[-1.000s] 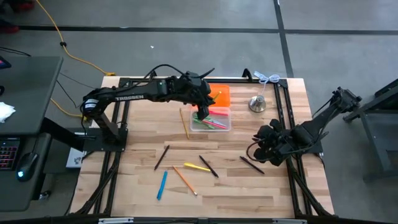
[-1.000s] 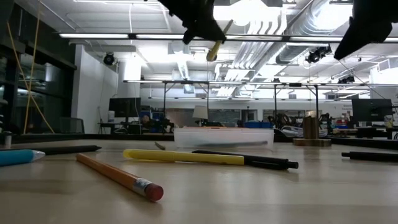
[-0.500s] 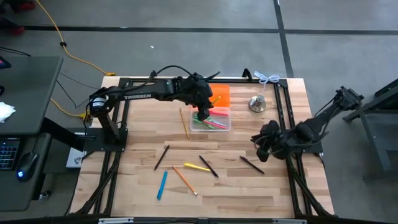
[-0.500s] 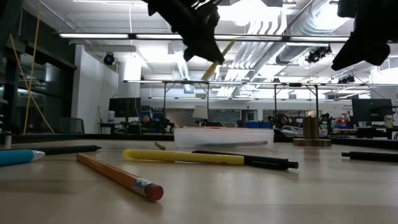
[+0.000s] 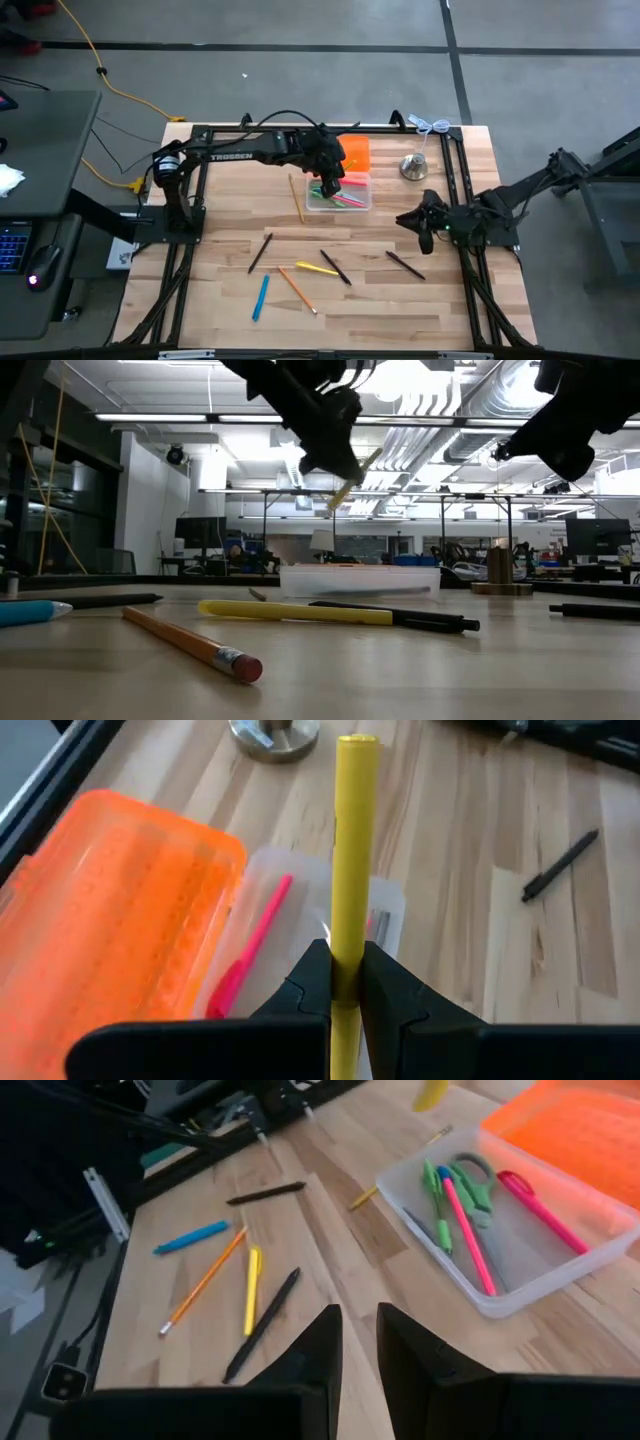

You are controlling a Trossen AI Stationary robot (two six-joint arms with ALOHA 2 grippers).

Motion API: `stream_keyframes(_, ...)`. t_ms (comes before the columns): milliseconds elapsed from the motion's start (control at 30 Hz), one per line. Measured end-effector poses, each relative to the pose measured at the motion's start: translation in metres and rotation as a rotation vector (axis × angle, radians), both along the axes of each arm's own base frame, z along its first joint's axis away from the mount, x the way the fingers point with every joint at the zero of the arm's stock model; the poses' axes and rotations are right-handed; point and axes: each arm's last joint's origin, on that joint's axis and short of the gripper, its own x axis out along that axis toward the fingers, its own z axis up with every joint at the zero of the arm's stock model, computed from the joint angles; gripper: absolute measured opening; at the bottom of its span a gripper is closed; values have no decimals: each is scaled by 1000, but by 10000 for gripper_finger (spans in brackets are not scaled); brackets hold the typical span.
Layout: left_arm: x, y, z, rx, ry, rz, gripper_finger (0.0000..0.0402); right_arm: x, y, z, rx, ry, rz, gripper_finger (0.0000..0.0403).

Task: Pick & place school supplies into a supply box
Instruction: Put the right yellow highlighter into the supply box

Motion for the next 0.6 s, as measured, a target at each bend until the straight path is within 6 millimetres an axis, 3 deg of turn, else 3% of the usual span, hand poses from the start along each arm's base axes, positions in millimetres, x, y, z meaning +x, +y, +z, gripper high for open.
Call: stream_keyframes(600, 15, 5, -30, -41, 45, -10, 56, 10, -20, 3, 9, -72, 145, 43)
